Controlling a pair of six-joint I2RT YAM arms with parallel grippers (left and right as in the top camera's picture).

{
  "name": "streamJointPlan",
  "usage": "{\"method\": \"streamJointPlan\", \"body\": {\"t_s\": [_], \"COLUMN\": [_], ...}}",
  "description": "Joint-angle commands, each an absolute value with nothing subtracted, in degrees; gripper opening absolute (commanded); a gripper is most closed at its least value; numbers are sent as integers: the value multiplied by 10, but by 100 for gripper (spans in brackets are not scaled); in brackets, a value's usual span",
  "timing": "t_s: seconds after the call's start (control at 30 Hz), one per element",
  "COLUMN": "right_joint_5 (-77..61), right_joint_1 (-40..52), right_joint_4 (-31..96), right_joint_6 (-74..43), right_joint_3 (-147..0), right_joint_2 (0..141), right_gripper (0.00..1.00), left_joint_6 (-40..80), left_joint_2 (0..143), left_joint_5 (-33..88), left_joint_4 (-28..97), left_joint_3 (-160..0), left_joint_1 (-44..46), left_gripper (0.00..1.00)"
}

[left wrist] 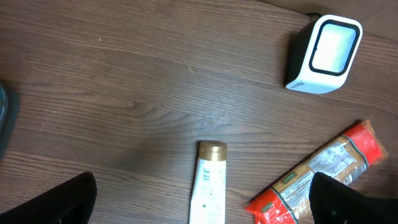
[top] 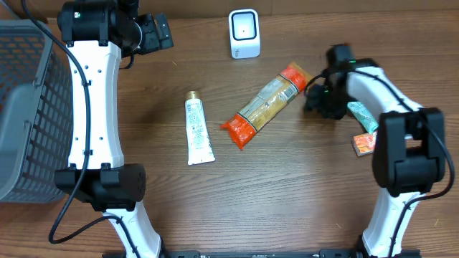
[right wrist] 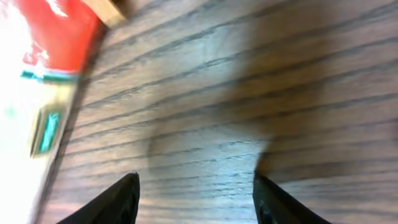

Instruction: Scan the item barcode

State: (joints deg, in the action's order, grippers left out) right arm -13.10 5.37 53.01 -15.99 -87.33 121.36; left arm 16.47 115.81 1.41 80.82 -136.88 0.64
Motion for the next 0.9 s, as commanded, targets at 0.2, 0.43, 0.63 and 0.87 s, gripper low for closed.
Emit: {"method": "streamJointPlan", "body": {"t_s": [0.2, 0.43, 0.63, 0.87], "right_joint_5": [-387, -293, -266, -239], "right_joint_1": [89, 162, 203, 243], "right_joint_4": [535, 519, 452, 351], "right_joint_6": [-208, -355, -438, -458], "right_joint_3": [-894, -891, -853, -798], "right_joint_2": [1199, 1199, 1199, 1199], "right_gripper": [57, 43, 34, 71], "left_joint_6": [158, 158, 158, 158], "left_joint_2": [1159, 1159, 1159, 1159], "left_joint_5": [11, 11, 11, 11], "left_joint_4": [808, 808, 808, 808], "left_joint_3": [-1370, -1370, -1370, -1370], "left_joint_1": [8, 8, 8, 8], "left_gripper": [100, 100, 100, 100]}}
